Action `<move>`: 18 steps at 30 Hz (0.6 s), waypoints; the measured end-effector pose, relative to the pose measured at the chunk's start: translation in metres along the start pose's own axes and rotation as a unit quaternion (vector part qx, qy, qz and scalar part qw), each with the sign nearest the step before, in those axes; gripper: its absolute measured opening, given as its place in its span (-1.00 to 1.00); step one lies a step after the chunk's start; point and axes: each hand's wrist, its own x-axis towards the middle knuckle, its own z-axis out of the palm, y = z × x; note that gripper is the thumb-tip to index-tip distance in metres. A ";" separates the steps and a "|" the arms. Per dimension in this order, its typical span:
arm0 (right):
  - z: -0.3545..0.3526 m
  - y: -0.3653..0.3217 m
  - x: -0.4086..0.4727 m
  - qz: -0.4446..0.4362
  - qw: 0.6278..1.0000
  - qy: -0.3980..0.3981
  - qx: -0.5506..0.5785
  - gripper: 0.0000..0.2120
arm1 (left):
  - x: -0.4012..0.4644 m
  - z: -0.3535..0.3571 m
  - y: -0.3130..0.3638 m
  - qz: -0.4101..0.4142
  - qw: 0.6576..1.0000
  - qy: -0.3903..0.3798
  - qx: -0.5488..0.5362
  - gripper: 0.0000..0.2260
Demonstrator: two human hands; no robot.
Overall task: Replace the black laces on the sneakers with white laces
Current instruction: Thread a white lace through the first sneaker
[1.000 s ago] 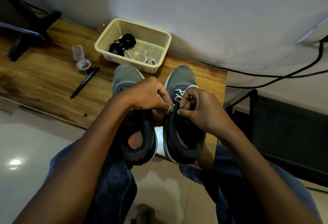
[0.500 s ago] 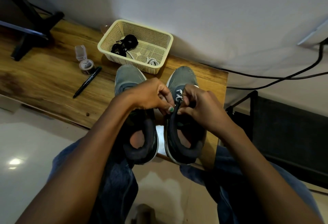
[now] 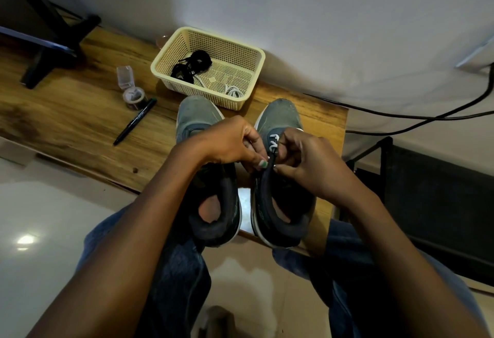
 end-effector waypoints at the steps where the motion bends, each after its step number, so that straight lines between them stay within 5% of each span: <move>1: 0.000 0.000 0.000 -0.002 1.000 0.003 0.001 -0.74 | 0.000 0.000 0.000 -0.001 1.000 -0.001 -0.003 -0.90; 18: 0.004 0.004 -0.001 0.034 0.993 0.035 0.107 -0.55 | 0.002 0.000 -0.002 0.010 0.999 -0.013 -0.029 -0.89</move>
